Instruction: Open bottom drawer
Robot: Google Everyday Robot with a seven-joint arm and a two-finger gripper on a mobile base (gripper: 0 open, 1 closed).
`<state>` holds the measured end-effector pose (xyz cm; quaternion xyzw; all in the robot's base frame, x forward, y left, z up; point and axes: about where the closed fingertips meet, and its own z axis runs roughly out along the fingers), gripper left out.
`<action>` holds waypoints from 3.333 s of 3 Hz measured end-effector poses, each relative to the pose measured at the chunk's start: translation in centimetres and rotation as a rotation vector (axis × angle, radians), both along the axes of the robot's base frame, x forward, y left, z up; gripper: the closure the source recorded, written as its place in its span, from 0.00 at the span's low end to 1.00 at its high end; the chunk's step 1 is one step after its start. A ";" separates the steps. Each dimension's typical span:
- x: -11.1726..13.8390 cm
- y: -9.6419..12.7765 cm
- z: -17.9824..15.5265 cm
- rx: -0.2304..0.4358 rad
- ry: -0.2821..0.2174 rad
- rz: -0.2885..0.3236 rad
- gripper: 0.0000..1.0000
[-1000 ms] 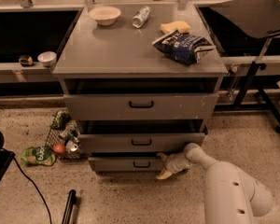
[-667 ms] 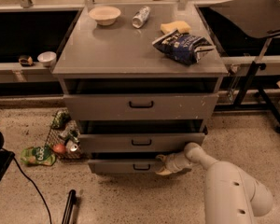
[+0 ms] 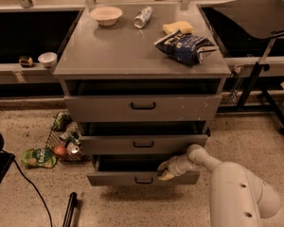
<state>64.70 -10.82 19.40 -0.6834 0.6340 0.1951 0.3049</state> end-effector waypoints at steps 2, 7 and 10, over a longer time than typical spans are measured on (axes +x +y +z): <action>0.0 0.0 0.0 0.000 0.000 0.000 0.59; -2.2 2.7 -1.1 0.055 0.063 0.066 0.00; -7.8 5.7 0.5 0.133 0.163 0.222 0.42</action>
Offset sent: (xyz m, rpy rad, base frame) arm 0.0000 0.0001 0.0002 0.0001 0.0000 0.0001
